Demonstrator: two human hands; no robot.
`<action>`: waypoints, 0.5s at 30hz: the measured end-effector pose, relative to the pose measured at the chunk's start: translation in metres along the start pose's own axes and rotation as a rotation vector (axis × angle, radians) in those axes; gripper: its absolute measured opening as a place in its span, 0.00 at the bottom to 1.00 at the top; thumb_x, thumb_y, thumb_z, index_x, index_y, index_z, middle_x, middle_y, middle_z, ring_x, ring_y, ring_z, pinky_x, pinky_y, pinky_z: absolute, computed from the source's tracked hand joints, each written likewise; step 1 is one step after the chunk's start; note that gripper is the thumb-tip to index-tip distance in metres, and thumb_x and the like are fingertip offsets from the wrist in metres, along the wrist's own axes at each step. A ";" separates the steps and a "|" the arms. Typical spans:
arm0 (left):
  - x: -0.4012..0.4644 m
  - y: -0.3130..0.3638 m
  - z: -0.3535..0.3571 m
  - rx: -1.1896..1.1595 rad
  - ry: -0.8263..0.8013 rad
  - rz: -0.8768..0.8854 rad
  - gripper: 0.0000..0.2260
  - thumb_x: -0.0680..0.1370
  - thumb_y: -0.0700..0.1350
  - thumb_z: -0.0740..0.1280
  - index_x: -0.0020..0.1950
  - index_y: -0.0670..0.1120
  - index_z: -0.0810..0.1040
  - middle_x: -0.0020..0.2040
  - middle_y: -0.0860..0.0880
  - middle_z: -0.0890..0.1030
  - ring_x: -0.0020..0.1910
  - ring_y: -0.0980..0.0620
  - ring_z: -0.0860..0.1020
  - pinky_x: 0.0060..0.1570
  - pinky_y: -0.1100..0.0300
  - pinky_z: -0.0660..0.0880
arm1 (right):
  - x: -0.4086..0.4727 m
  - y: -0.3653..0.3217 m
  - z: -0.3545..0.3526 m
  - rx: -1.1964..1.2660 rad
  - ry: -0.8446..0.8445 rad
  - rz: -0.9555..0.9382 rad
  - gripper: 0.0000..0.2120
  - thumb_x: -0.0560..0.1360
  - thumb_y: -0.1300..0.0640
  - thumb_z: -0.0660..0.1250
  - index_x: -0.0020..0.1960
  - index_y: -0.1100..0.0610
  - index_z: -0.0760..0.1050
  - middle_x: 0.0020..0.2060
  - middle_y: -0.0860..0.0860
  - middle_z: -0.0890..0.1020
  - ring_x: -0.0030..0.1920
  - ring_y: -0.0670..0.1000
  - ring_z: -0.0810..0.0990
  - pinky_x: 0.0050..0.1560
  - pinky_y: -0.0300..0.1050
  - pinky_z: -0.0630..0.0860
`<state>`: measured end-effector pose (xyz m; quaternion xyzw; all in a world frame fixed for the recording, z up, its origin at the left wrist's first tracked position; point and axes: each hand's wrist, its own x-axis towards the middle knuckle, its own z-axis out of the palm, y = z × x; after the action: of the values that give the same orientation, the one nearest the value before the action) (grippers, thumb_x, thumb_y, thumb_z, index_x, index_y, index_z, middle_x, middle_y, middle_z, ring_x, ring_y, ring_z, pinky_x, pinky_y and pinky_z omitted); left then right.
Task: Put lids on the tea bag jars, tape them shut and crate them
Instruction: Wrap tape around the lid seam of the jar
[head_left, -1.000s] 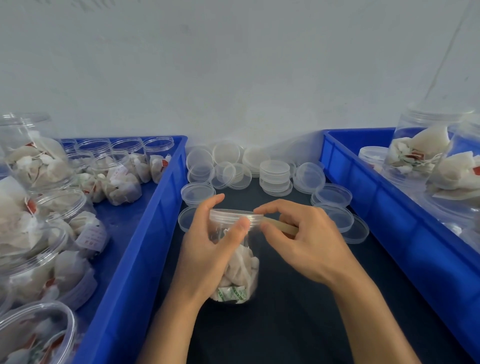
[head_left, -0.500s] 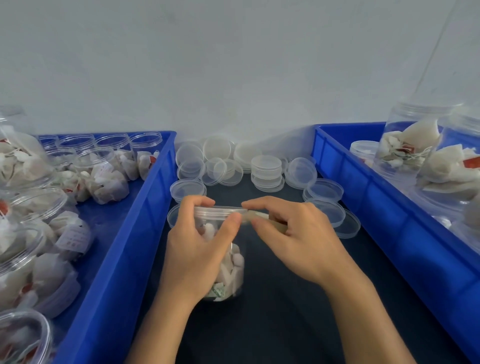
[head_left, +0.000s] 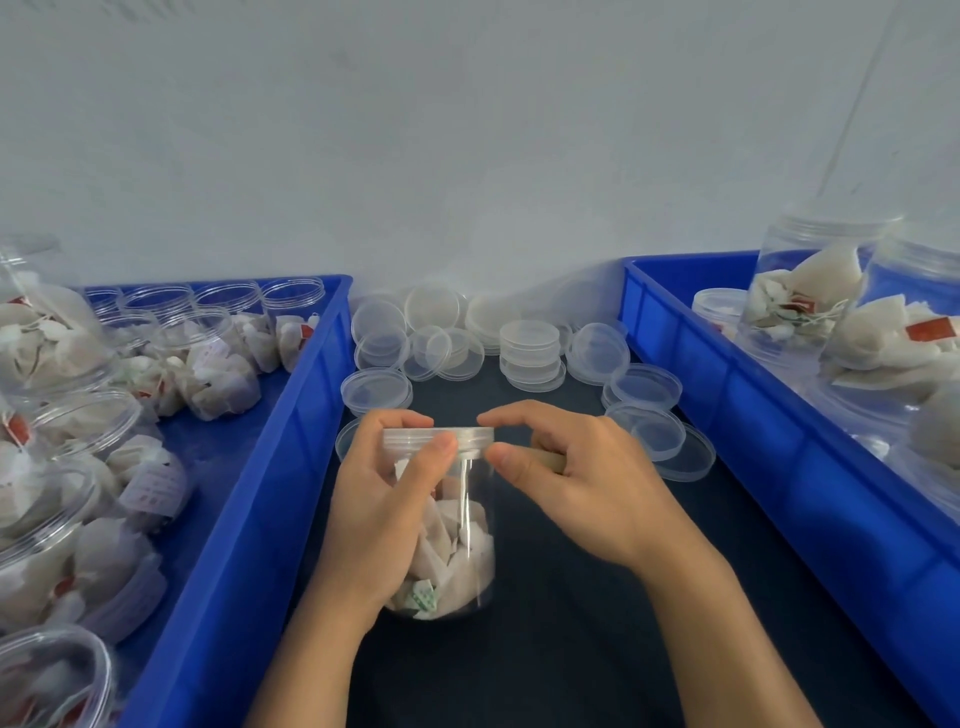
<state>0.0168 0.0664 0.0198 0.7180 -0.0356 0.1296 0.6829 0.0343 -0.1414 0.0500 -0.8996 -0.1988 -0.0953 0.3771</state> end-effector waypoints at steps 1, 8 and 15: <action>0.000 0.000 -0.001 -0.012 -0.015 -0.011 0.20 0.69 0.65 0.72 0.56 0.57 0.80 0.50 0.46 0.86 0.50 0.41 0.87 0.51 0.39 0.85 | 0.000 0.000 0.000 0.010 -0.007 0.000 0.12 0.81 0.36 0.66 0.64 0.33 0.76 0.29 0.43 0.75 0.34 0.44 0.75 0.39 0.42 0.68; 0.000 -0.002 -0.007 -0.059 -0.150 -0.053 0.24 0.71 0.65 0.72 0.65 0.61 0.79 0.58 0.47 0.86 0.58 0.43 0.86 0.60 0.38 0.81 | 0.000 0.001 -0.003 0.175 -0.101 0.029 0.16 0.75 0.30 0.67 0.60 0.33 0.78 0.30 0.46 0.76 0.32 0.43 0.73 0.39 0.52 0.73; -0.002 0.002 -0.002 0.150 -0.068 0.023 0.35 0.63 0.70 0.76 0.68 0.63 0.75 0.57 0.62 0.84 0.56 0.60 0.84 0.48 0.64 0.82 | -0.002 0.000 -0.002 0.131 -0.056 0.017 0.16 0.75 0.30 0.66 0.60 0.33 0.78 0.33 0.44 0.80 0.36 0.44 0.77 0.40 0.47 0.74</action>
<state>0.0145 0.0684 0.0219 0.7708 -0.0571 0.1151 0.6240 0.0329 -0.1435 0.0512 -0.8769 -0.2074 -0.0535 0.4303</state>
